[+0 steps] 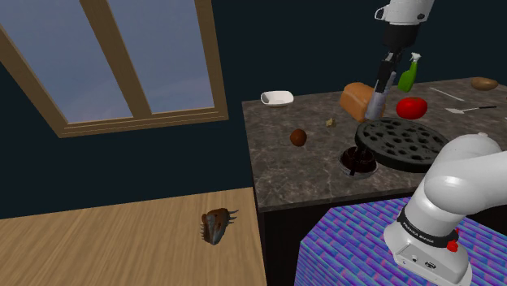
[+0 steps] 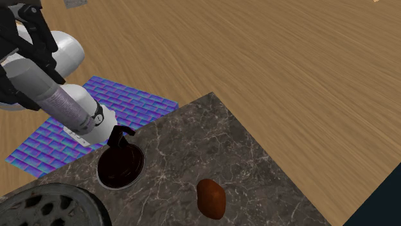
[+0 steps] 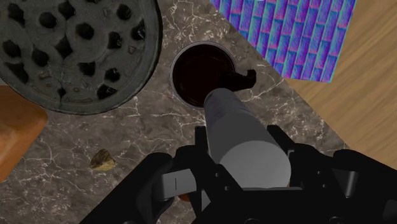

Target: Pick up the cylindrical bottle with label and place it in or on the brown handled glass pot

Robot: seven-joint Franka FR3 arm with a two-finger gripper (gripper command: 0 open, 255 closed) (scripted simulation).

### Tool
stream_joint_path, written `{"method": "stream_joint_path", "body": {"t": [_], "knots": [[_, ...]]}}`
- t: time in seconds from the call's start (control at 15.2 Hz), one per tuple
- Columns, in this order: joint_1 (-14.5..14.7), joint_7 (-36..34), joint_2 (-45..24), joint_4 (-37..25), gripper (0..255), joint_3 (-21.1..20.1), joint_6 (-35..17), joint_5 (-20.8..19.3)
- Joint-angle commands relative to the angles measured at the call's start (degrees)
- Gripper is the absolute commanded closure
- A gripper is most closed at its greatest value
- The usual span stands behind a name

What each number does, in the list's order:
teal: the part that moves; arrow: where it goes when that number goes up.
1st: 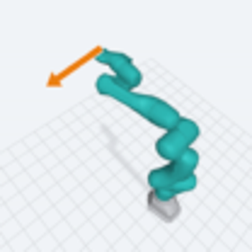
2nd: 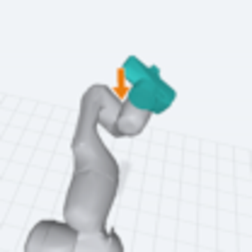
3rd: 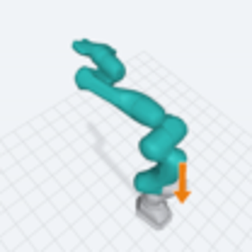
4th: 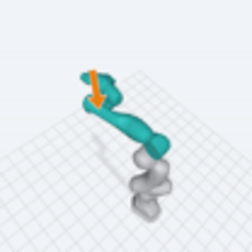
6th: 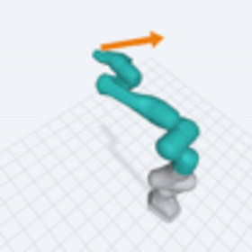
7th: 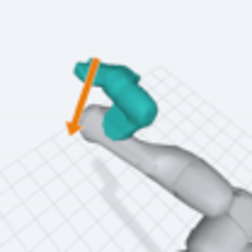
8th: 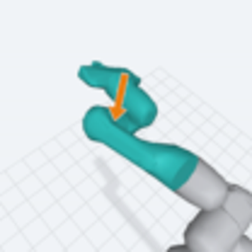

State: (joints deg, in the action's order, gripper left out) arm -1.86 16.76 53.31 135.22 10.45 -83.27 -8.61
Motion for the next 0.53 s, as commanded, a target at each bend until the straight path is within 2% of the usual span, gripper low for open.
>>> {"method": "stream_joint_path", "body": {"t": [0.0,0.46], "knots": [[-0.1,0.1,0.5,1.9,255,0.3,-1.4,-0.3],[-0.5,-0.1,2.4,8.3,255,0.9,-5.9,-1.0]]}}
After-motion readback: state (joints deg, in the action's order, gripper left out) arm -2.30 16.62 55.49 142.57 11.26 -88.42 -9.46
